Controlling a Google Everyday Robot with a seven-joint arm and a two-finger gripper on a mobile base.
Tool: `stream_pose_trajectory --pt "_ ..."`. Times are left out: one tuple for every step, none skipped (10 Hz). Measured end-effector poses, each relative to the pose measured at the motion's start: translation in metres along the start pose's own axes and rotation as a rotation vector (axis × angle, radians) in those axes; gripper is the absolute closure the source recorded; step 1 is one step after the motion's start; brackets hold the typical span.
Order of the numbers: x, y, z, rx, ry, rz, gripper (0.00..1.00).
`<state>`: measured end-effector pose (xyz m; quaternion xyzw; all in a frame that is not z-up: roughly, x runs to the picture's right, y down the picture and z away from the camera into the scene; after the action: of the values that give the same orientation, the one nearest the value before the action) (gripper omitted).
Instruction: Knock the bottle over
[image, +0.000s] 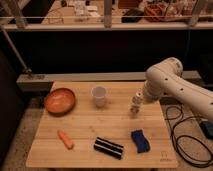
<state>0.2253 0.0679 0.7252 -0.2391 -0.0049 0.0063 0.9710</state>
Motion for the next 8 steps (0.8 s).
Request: stream_pose_trajectory --pt "-0.0008 0.0002 0.0022 -0.003 -0.002 0.003 0.97" --pt "-0.0024 -0.0003 0.0037 -0.004 -0.004 0.004 0.97" --pt "-0.0044 -0.0011 0.0047 -0.002 -0.006 0.005 0.97" --pt "-0.0061 -0.0022 0.0051 0.0 -0.007 0.006 0.97" --pt "-0.0069 -0.0026 0.0059 0.002 -0.009 0.009 0.97" --pt "-0.0075 -0.0028 0.0069 0.003 -0.011 0.011 0.97" --pt "-0.0082 -0.0035 0.0072 0.005 -0.013 0.013 0.97" --pt "-0.0098 -0.0039 0.0086 0.006 -0.016 0.014 0.97"
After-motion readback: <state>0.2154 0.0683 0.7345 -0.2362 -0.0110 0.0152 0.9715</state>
